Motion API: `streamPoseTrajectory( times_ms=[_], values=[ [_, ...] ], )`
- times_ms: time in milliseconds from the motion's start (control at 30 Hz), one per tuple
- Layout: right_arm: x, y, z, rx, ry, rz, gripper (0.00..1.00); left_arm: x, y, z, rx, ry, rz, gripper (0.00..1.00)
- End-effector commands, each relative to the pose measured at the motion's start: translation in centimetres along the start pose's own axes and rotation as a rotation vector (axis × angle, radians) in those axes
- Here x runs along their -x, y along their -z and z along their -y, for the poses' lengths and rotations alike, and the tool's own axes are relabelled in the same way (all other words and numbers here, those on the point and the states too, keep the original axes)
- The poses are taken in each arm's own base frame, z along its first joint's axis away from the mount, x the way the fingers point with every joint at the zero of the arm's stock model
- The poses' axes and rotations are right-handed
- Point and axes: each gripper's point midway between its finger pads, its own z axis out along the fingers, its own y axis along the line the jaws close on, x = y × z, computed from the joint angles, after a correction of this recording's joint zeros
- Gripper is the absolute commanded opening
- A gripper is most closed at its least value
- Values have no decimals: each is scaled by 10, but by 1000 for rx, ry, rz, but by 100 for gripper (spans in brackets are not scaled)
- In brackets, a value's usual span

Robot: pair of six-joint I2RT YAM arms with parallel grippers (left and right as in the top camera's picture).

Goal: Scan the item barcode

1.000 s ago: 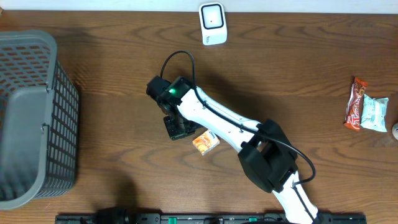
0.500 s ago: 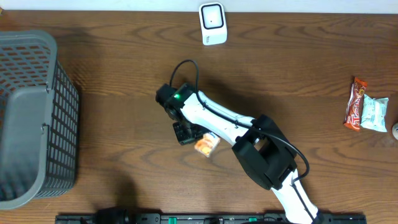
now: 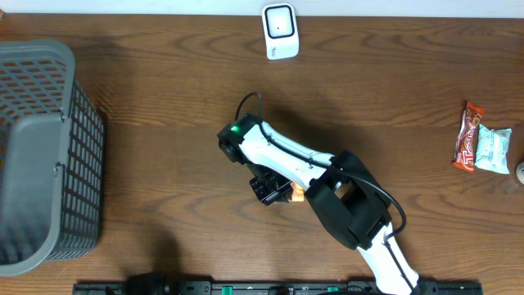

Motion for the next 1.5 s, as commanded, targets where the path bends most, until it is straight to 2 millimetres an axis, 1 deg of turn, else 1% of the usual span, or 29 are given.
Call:
streamPoseTrajectory(
  times_ms=[0, 33, 67, 133, 167, 233, 333, 400, 433, 533, 667, 733, 800, 867, 1100, 1267, 1400, 1467],
  values=[
    [6, 3, 6, -4, -6, 14, 1, -17, 1, -5, 24, -32, -68, 84],
    [4, 7, 1, 33, 4, 13, 9, -17, 1, -5, 24, -32, -68, 84],
    [3, 14, -4, 68, 5, 17, 33, -17, 1, -5, 24, -32, -68, 84],
    [-1, 29, -8, 110, 5, 38, 69, -17, 1, -5, 24, -32, -68, 84],
    [-3, 36, -9, 127, 5, 49, 77, -17, 1, -5, 24, -32, -68, 84],
    [-6, 48, -10, 160, 4, 74, 99, -17, 1, -5, 24, -32, -68, 84],
    [-9, 63, -8, 200, -23, 115, 99, -17, 1, -5, 24, -32, -68, 84],
    [-3, 66, -7, 218, -72, 142, 99, -17, 1, -5, 24, -32, -68, 84],
    [4, 65, -6, 233, -119, 156, 99, -17, 1, -5, 24, -32, -68, 84],
    [17, 52, -7, 249, -145, 179, 99, -17, 1, -5, 24, -32, -68, 84],
    [27, 21, -7, 268, -166, 173, 99, -17, 1, -5, 24, -32, -68, 84],
    [31, 10, -5, 275, -181, 177, 99, -17, 1, -5, 24, -32, -68, 84],
    [33, 4, -2, 280, -197, 176, 99, -17, 1, -5, 24, -32, -68, 84],
    [34, 3, 1, 282, -205, 175, 99, -17, 1, -5, 24, -32, -68, 84],
    [34, 21, 13, 291, -193, 236, 99, -17, 1, -5, 24, -32, -68, 84],
    [28, 45, 23, 315, -194, 291, 99, -17, 1, -5, 24, -32, -68, 84],
    [12, 67, 31, 340, -223, 323, 99, -17, 1, -5, 24, -32, -68, 84],
    [2, 71, 35, 343, -285, 306, 99, -17, 1, -5, 24, -32, -68, 84]
  ],
)
